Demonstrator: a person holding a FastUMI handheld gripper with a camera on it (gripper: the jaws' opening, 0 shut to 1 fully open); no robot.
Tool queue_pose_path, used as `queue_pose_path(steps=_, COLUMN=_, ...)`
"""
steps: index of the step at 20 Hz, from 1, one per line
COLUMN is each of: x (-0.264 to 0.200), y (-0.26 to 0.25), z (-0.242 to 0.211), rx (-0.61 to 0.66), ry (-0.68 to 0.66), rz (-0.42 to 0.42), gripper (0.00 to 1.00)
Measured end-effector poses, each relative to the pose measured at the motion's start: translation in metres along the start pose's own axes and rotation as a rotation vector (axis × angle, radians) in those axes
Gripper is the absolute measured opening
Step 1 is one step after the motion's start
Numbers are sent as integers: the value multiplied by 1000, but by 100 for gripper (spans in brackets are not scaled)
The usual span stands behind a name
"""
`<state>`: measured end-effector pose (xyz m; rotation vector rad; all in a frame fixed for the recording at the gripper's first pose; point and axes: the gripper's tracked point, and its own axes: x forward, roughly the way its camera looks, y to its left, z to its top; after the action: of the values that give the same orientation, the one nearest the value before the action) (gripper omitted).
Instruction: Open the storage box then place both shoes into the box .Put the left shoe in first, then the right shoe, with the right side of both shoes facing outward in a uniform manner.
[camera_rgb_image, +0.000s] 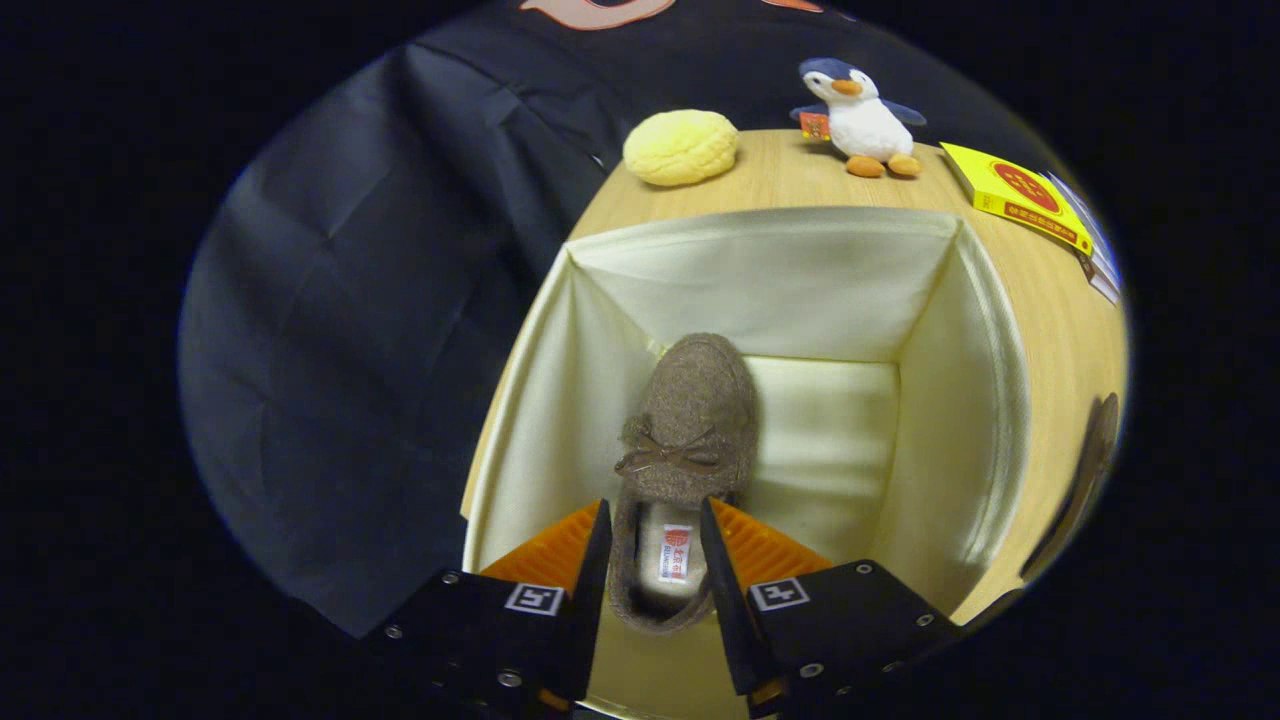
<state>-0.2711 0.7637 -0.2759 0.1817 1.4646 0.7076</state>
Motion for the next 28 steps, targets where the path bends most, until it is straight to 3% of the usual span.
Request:
queue_pose_path(steps=4, x=-58, y=-4, z=6, rx=-36, ry=-96, rz=109, gripper=78)
queue_pose_path(steps=8, x=-115, y=-46, z=23, rx=-38, ry=-230, rz=95, gripper=88)
queue_pose_path(steps=13, x=-151, y=-160, z=27, rx=28, ry=-326, rz=-69, gripper=93)
queue_pose_path(steps=23, x=-188, y=-340, z=-68, rx=183, ry=-262, rz=-414, gripper=93)
queue_pose_path(steps=28, x=-184, y=-393, z=-97, rx=231, ry=-244, rz=-503, gripper=80)
